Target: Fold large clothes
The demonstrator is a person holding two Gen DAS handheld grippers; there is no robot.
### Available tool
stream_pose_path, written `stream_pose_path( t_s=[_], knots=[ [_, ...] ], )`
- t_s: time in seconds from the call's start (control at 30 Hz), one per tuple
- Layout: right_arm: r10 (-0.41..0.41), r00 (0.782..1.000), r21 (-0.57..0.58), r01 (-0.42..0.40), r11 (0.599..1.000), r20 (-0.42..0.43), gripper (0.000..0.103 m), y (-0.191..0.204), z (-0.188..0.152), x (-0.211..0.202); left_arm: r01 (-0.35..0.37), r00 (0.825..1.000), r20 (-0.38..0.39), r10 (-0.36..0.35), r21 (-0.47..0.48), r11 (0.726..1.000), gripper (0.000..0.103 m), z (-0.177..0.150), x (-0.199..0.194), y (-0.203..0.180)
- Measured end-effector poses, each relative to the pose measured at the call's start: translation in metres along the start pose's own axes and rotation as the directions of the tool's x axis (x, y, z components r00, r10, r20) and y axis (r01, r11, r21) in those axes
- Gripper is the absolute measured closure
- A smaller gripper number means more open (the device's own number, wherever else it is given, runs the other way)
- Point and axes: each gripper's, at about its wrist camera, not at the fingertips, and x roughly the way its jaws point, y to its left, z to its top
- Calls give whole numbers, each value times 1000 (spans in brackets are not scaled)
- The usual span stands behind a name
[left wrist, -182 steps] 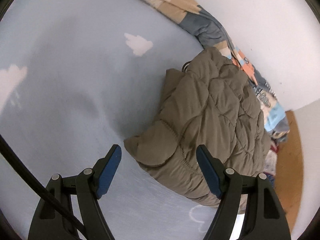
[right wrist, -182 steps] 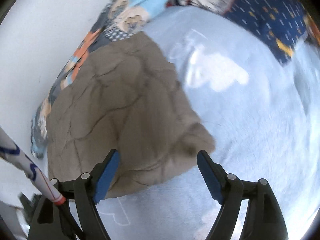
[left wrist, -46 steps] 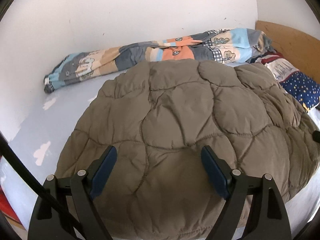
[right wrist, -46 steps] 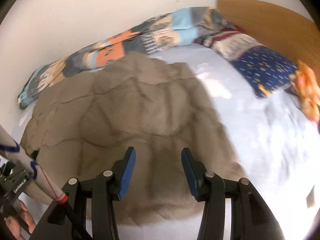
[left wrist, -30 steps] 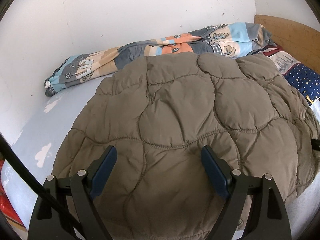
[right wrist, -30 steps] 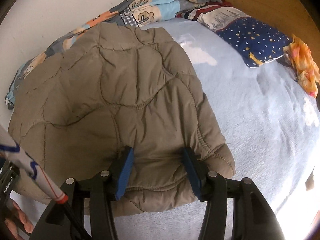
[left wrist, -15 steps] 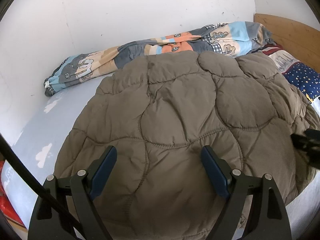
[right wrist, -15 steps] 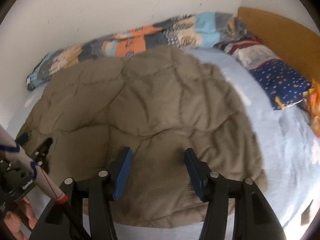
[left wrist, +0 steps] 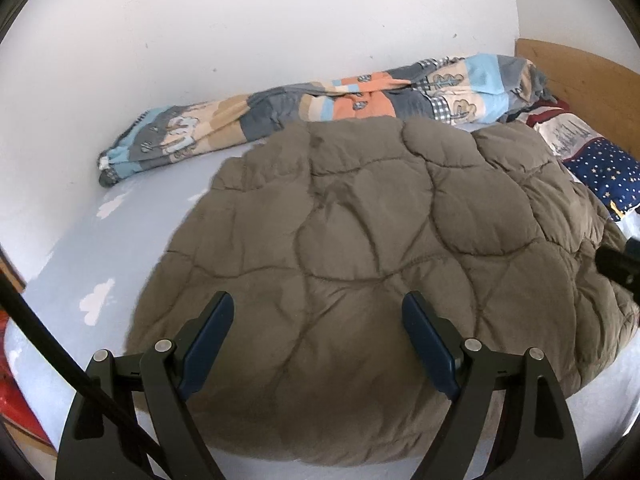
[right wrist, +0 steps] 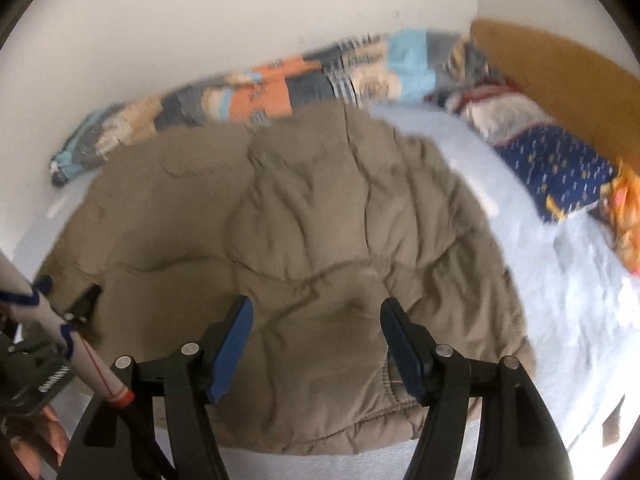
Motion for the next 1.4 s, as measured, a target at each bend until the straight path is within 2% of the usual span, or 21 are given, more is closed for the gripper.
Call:
stream_pose_path(
  t_s=[0.07, 0.2, 0.33, 0.4, 0.47, 0.53, 0.63, 0.73, 0.8, 0.83, 0.9, 0.97, 1.1, 1.2, 1.33, 1.4],
  knots=[
    [24, 999, -38, -23, 999, 42, 32, 10, -1, -12, -19, 1000, 6, 19, -20, 1000, 18, 0, -4, 9],
    [67, 996, -84, -62, 995, 60, 32, 25, -1, -20, -47, 999, -22, 45, -97, 994, 18, 3, -1, 34],
    [41, 995, -86, -33, 996, 89, 32, 23, 19, -18, -102, 993, -78, 88, -206, 973, 18, 4, 11, 75],
    [21, 996, -20, -19, 1000, 85, 32, 4, 26, -15, -123, 988, -122, 94, -259, 958, 18, 1, 19, 93],
    [12, 999, 71, -15, 997, 43, 31, -21, 29, -4, -137, 981, -171, 87, -306, 942, 18, -5, 29, 106],
    [-40, 999, 149, 40, 988, -7, 31, -44, 24, 5, -139, 974, -215, 67, -342, 929, 18, -10, 39, 113],
    [-83, 993, 252, 103, 962, -89, 31, -76, 13, 15, -124, 970, -240, 30, -388, 913, 18, -16, 49, 117],
    [-104, 974, 323, 167, 932, -202, 31, -106, -4, 31, -134, 968, -247, 38, -387, 912, 18, -16, 52, 117],
    [-79, 960, 375, 180, 909, -269, 32, -125, -17, 41, -146, 970, -237, 55, -384, 912, 18, -14, 48, 115],
    [-57, 960, 405, 169, 899, -274, 32, -133, -21, 41, -162, 973, -214, 85, -371, 915, 18, -12, 40, 112],
    [-56, 973, 428, 151, 891, -226, 32, -138, -20, 26, -167, 980, -163, 116, -347, 923, 18, -5, 26, 106],
    [-56, 986, 418, 118, 901, -157, 31, -132, -15, 9, -134, 990, -81, 114, -314, 940, 18, 1, 4, 93],
    [-25, 998, 287, 39, 957, -52, 32, -91, -7, -19, -50, 999, -7, 49, -188, 981, 18, 2, -29, 51],
    [28, 998, 194, -15, 981, -62, 32, -54, -11, -22, -9, 1000, -19, 6, -135, 991, 18, -7, -36, 28],
    [32, 994, 134, -18, 991, -101, 32, -27, -28, -21, 10, 994, -109, -19, -83, 996, 18, -21, -19, 6],
    [0, 990, 116, 17, 993, -139, 31, -24, -35, -12, 19, 988, -154, -30, -76, 997, 17, -27, -2, 3]
  ],
)
